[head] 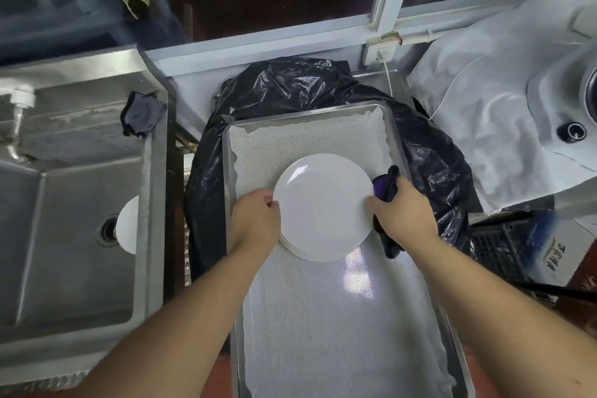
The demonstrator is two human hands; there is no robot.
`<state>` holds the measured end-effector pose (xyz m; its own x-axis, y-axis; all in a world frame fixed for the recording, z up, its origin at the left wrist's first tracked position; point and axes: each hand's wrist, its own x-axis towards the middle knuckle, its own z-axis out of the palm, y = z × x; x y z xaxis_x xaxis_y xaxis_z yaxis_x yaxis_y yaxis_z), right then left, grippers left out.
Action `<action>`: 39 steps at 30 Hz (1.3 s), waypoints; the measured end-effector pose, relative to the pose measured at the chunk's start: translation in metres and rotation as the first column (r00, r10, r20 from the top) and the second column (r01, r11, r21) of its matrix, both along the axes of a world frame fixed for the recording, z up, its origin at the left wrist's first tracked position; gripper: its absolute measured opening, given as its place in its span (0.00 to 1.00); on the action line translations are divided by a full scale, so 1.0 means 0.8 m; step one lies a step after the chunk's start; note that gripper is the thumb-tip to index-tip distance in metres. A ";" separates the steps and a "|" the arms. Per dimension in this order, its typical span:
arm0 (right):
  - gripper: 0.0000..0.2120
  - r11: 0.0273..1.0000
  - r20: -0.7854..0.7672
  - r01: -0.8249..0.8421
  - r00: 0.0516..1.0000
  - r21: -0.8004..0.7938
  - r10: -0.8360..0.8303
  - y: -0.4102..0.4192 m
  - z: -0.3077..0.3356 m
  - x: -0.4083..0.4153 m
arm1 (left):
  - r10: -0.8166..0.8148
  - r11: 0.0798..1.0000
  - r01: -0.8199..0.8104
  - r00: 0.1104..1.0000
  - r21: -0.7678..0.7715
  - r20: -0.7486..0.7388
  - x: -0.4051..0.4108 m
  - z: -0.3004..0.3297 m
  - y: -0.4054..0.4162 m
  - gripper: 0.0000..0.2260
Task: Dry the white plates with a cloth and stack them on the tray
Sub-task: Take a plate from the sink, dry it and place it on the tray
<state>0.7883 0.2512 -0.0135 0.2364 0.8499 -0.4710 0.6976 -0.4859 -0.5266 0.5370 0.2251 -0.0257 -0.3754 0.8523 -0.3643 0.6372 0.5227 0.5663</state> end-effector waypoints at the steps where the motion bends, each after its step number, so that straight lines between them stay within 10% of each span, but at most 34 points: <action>1: 0.11 1.000 -0.006 -0.001 1.000 0.008 0.001 -0.002 0.000 0.003 | 0.012 1.000 -0.012 1.000 -0.005 0.010 0.000 0.000 0.000 0.11; 11: 0.10 0.998 0.039 -0.013 0.999 0.065 0.011 -0.026 0.036 0.040 | 0.051 0.995 -0.047 0.998 -0.090 0.045 -0.016 0.024 -0.031 0.17; 22: 0.12 0.941 0.134 -0.303 0.949 0.152 0.284 -0.069 0.104 -0.047 | -0.182 0.979 0.154 0.953 -0.133 -0.242 -0.083 0.089 -0.168 0.15; 39: 0.09 0.536 0.217 -0.838 0.545 0.106 0.810 -0.384 0.130 -0.435 | -0.051 0.990 -0.020 0.877 -0.142 -0.479 -0.352 0.125 -0.582 0.23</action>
